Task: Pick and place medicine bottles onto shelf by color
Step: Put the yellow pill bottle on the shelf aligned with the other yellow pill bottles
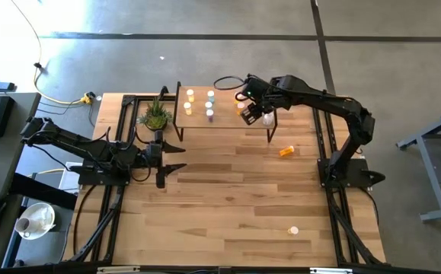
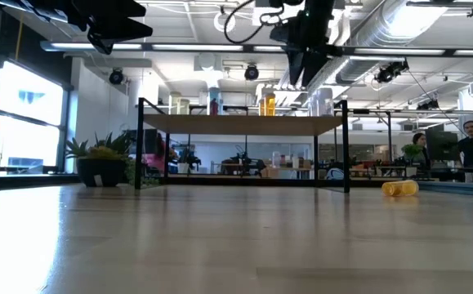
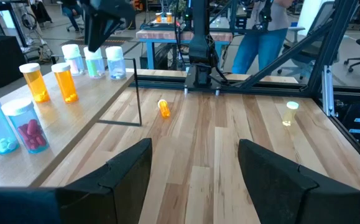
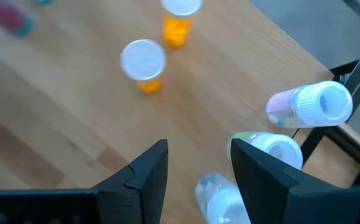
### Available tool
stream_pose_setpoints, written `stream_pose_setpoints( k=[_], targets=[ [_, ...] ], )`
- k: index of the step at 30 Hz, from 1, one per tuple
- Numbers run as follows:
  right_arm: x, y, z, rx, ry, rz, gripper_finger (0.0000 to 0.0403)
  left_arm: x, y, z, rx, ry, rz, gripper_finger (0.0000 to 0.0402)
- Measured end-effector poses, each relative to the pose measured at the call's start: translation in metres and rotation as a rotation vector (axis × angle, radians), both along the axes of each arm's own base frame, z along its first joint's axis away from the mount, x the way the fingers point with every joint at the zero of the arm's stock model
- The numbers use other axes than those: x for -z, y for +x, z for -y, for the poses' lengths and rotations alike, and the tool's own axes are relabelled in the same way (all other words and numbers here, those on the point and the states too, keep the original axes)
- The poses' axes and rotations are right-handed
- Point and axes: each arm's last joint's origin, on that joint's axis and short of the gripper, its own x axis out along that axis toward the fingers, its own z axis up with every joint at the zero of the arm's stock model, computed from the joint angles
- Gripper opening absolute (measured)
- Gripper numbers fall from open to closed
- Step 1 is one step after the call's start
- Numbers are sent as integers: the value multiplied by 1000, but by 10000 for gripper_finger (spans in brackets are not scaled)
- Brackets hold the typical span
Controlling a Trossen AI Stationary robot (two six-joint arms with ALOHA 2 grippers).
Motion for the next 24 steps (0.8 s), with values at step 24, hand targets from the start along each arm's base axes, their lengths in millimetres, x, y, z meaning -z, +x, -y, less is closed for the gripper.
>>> stream_pose_setpoints(
  k=[24],
  targets=[
    [-11,-13,-102,-298,33,-240,167,4,-1,0,5,-13,-40,229]
  ],
)
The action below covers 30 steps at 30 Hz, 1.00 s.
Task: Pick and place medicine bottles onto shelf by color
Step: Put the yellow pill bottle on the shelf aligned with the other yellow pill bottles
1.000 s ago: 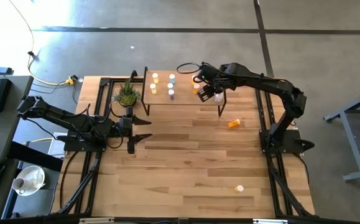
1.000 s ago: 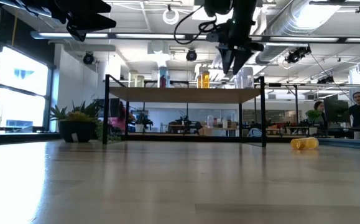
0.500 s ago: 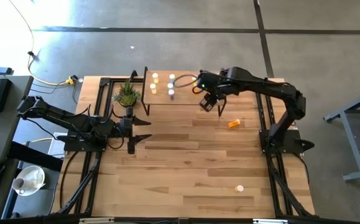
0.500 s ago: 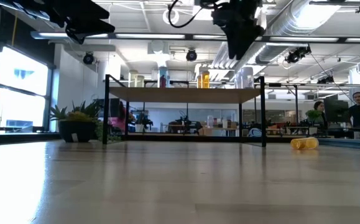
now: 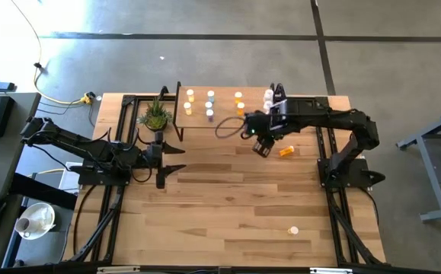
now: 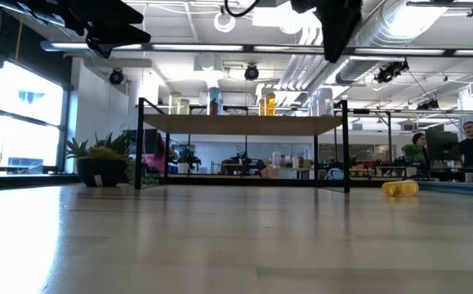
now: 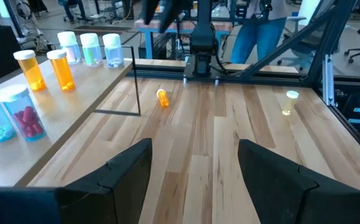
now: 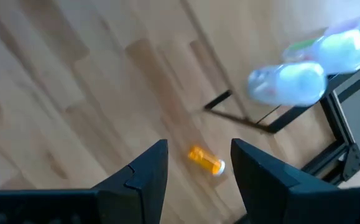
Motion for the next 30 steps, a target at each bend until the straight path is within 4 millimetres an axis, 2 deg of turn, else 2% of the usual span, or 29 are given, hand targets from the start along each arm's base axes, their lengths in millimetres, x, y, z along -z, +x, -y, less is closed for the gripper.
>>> stream_pose_setpoints(
  k=[7,12,25,28,30],
  targets=[
    [0,-2,-43,-104,-36,-12,167,1,0,0,2,1,-12,229],
    [0,-4,-65,-149,-66,3,167,2,0,0,3,2,-19,229],
    [-12,-22,-101,-188,-99,91,167,2,0,0,1,-5,-20,229],
    [-13,-34,-106,-185,-114,113,167,2,0,0,1,-5,-20,229],
    [-5,-46,-107,-160,-112,101,167,2,0,0,1,-5,-20,229]
  ],
)
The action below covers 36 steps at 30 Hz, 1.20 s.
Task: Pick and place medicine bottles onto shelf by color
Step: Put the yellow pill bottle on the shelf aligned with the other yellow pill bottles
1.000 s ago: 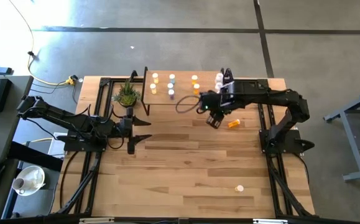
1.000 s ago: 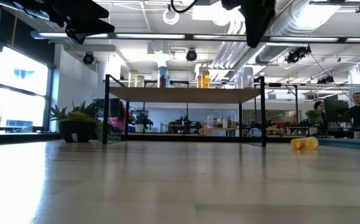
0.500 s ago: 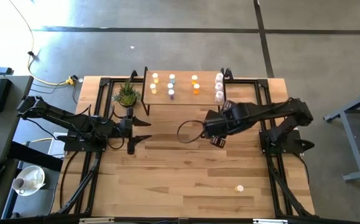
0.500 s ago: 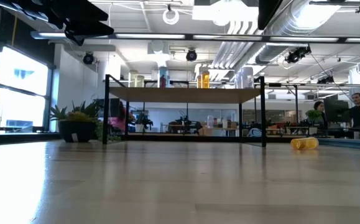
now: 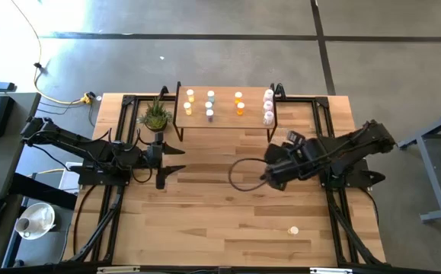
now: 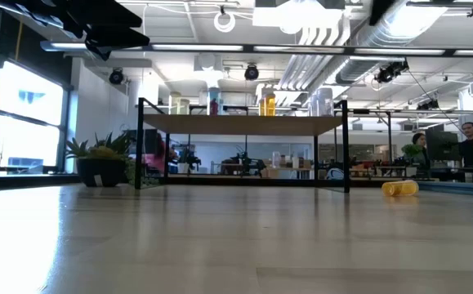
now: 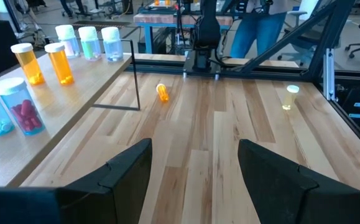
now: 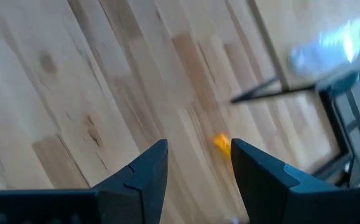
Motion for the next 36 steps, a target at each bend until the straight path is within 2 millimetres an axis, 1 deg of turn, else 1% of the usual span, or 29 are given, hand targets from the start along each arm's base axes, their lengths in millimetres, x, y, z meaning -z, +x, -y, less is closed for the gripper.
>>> stream_pose_setpoints(
  k=[5,10,18,23,27,36],
  targets=[
    [22,-32,-4,60,38,10,167,0,0,0,0,0,0,229],
    [40,-58,-13,83,151,38,167,0,0,0,-1,-3,1,229],
    [62,-92,-28,117,215,77,167,0,0,0,-10,-34,10,229],
    [74,-105,-40,132,237,87,167,0,0,0,-10,-34,9,229],
    [79,-110,-51,125,272,110,167,0,0,0,-9,-34,9,229],
    [98,-124,-65,152,320,132,167,0,0,0,-10,-34,9,229]
  ],
)
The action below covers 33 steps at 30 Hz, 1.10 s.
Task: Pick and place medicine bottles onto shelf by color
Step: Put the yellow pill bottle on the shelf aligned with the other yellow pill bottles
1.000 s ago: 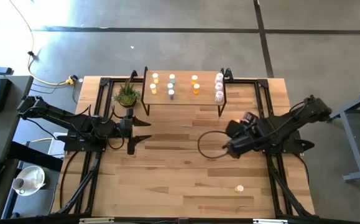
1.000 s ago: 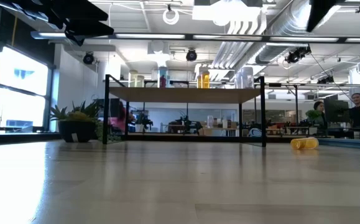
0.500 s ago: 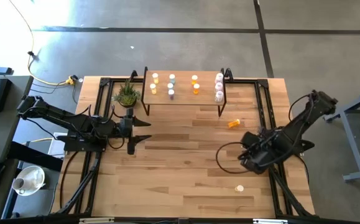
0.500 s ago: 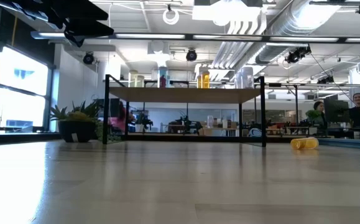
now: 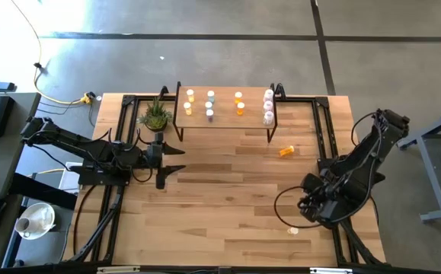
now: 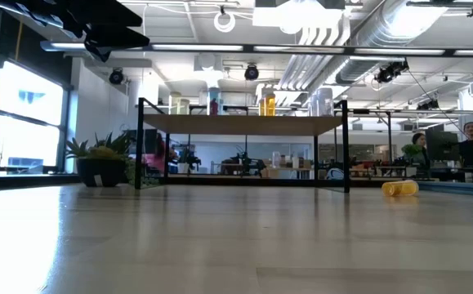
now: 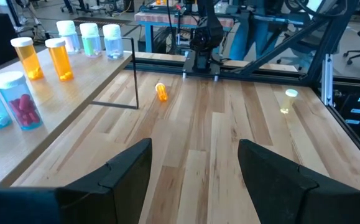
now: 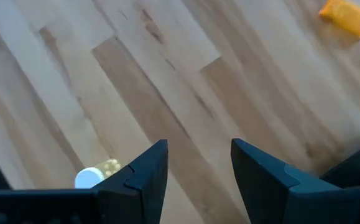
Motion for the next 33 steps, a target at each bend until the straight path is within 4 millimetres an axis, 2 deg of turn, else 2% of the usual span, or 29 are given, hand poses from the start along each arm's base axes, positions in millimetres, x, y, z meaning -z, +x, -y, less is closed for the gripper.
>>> stream_pose_setpoints(
  k=[9,18,33],
  targets=[
    [6,-6,-15,4,78,43,167,0,0,0,0,0,0,229],
    [12,-10,-26,3,80,43,167,0,0,0,0,0,0,229],
    [51,-19,-73,-26,50,13,167,0,0,0,0,0,0,229]
  ],
)
